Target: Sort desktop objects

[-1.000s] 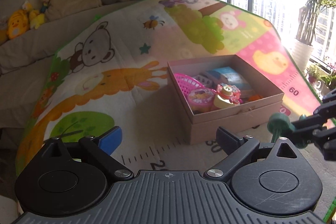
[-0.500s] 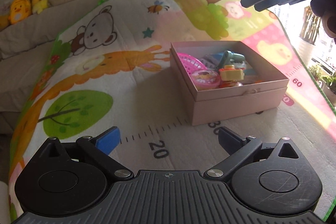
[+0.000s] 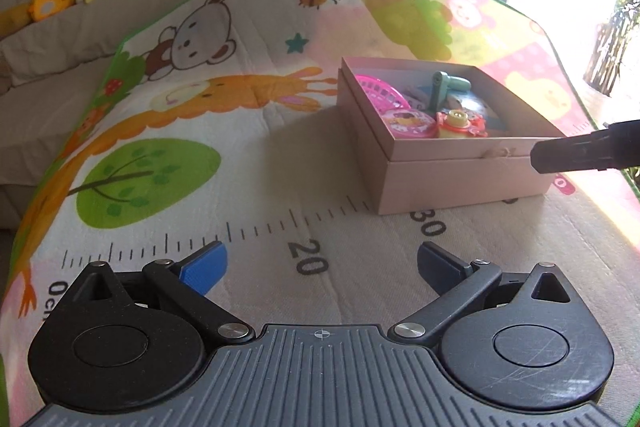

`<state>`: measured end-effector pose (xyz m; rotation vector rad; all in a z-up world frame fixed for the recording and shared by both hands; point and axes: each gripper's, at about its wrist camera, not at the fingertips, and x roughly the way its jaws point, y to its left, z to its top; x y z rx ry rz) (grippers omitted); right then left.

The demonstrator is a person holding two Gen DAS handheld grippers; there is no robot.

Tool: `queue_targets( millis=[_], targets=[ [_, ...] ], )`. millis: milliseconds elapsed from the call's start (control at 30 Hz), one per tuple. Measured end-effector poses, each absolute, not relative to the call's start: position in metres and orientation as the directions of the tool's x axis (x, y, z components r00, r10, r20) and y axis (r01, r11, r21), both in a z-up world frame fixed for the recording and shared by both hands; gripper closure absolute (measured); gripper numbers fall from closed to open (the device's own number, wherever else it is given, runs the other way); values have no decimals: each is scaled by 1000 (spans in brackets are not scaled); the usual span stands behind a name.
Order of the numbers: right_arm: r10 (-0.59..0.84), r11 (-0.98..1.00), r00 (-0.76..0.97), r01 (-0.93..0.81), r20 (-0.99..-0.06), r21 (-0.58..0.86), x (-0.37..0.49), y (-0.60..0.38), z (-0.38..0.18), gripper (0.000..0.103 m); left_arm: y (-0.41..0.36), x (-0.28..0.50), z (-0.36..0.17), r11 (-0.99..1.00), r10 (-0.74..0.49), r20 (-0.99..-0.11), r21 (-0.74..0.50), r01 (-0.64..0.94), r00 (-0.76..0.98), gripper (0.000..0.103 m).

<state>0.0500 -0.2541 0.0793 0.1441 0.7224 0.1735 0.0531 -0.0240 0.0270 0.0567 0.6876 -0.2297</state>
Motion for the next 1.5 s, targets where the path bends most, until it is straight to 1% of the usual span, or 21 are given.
queue_targets(
  millis=[33, 67, 100, 133, 200, 300, 333, 400, 433, 567, 800, 1500],
  targets=[
    [198, 977, 738, -99, -645, 187, 45, -252, 71, 14, -24, 53, 19, 976, -182, -640, -22, 219, 747, 0],
    [180, 981, 742, -86, -645, 175, 41, -250, 63, 11, -24, 52, 13, 977, -174, -646, -19, 212, 743, 0],
    [157, 985, 748, -70, -645, 159, 38, -247, 56, 4, -25, 51, 9, 978, -170, -652, -17, 210, 739, 0],
    [127, 989, 755, -46, -644, 141, 36, -245, 49, 0, -26, 50, 5, 977, -172, -657, -17, 213, 734, 0],
    [79, 995, 744, -19, -663, 98, 34, -241, 34, 0, -28, 48, 1, 974, -174, -662, -8, 225, 729, 0],
    [57, 997, 702, -3, -710, 78, 39, -235, 16, 0, -26, 49, 1, 976, -178, -653, -21, 217, 736, 0],
    [33, 999, 710, 4, -703, 51, 39, -232, 13, 0, -26, 51, 0, 977, -173, -665, -24, 210, 727, 0],
    [-16, 1000, 717, -6, -697, -29, 40, -221, 9, 0, -27, 51, 0, 978, -170, -662, -20, 209, 730, 0],
    [-21, 999, 728, -3, -686, -34, 41, -219, 9, 0, -28, 50, -1, 977, -169, -663, -18, 211, 730, 0],
    [-10, 1000, 729, 14, -685, 1, 51, -222, 7, 0, -28, 51, -1, 978, -171, -662, -22, 209, 730, 0],
    [-13, 1000, 765, 7, -644, -11, 58, -223, 3, 0, -28, 51, -1, 978, -169, -662, -22, 207, 730, 0],
    [-8, 1000, 767, 7, -641, -4, 60, -222, 2, 0, -28, 51, -2, 978, -171, -661, -24, 207, 730, 0]
  ],
)
